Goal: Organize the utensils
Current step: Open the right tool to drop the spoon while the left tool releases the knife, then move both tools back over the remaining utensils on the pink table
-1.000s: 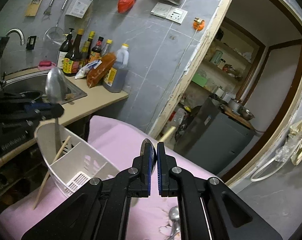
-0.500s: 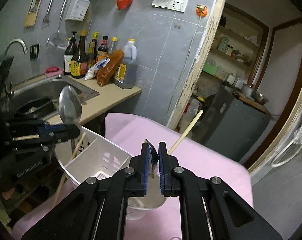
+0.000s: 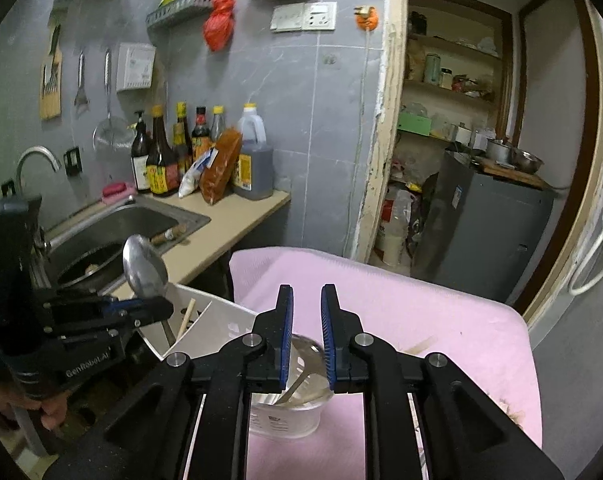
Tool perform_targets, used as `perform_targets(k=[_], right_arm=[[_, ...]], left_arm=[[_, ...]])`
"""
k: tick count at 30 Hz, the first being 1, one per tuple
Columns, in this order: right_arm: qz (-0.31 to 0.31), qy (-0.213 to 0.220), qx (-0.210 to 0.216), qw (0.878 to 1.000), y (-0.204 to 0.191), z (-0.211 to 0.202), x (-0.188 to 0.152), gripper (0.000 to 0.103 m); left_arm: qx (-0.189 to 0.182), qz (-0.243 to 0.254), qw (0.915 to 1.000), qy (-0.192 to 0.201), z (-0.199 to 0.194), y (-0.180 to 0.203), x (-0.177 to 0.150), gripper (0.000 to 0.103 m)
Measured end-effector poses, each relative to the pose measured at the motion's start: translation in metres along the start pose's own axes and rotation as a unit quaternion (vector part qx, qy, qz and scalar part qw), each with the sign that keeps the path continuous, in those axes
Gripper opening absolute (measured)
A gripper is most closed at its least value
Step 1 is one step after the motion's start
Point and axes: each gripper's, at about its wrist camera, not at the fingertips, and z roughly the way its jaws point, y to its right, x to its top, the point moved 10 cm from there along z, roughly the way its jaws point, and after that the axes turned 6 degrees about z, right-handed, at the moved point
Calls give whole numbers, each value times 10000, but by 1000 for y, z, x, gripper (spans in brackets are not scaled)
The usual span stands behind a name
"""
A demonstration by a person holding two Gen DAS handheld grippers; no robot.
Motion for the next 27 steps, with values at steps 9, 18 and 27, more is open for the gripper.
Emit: perform_targets(k=[9, 18, 27], right_arm=[[397, 276, -77, 9988, 28, -27, 10, 29], [675, 446, -140, 9966, 58, -49, 11, 31], [1146, 894, -284, 9890, 101, -81, 12, 55]], left_arm=[[343, -125, 9993, -75, -9, 2, 1, 17], [737, -228, 9968, 199, -28, 6, 11, 60], [1100, -65, 9922, 583, -53, 33, 29, 85]])
